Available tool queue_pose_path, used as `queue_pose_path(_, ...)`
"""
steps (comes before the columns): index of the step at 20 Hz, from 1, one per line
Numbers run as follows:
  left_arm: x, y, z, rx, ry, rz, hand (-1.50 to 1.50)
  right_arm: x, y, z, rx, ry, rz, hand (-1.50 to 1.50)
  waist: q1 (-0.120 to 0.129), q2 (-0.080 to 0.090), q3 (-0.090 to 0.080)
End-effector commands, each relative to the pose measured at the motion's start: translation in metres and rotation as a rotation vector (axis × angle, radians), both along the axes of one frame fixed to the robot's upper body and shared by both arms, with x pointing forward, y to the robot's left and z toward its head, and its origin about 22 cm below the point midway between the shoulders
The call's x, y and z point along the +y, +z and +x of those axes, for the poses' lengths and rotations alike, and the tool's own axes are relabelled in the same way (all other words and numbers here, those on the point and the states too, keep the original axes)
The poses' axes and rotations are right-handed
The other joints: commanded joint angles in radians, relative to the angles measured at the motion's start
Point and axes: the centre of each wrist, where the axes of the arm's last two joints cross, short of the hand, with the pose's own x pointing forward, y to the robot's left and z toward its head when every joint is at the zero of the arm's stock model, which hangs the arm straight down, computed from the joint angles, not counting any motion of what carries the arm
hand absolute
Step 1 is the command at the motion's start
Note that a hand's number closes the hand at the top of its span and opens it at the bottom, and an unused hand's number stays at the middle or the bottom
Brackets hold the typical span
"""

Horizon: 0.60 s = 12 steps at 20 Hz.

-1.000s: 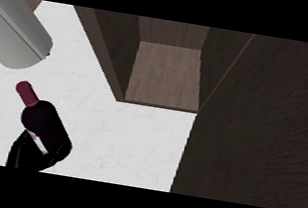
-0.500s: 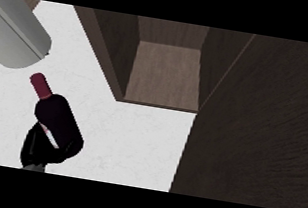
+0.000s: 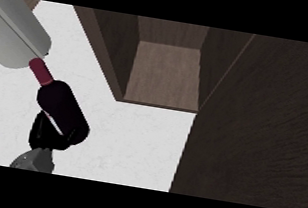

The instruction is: Pick up the wine, place it into the cabinet and close the cabinet

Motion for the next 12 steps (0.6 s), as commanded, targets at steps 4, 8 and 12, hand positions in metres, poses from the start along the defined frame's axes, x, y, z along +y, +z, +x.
queue_pose_path(4, -0.048, 0.015, 0.000, -0.025, -0.095, -0.003, 1.50, -0.003, -0.005, 0.003, -0.016, 0.034, 0.047, -1.50, 0.006, -0.002, 0.001)
queue_pose_path(8, -0.054, 0.032, -0.005, -0.049, -0.166, 0.038, 1.50, -0.003, 0.015, -0.008, -0.007, 0.032, 0.036, -1.50, 0.007, -0.003, 0.001)
queue_pose_path(12, -0.078, 0.062, -0.004, -0.053, -0.194, 0.008, 1.50, -0.008, 0.012, -0.021, 0.008, 0.026, 0.025, -1.50, 0.004, -0.004, 0.001)
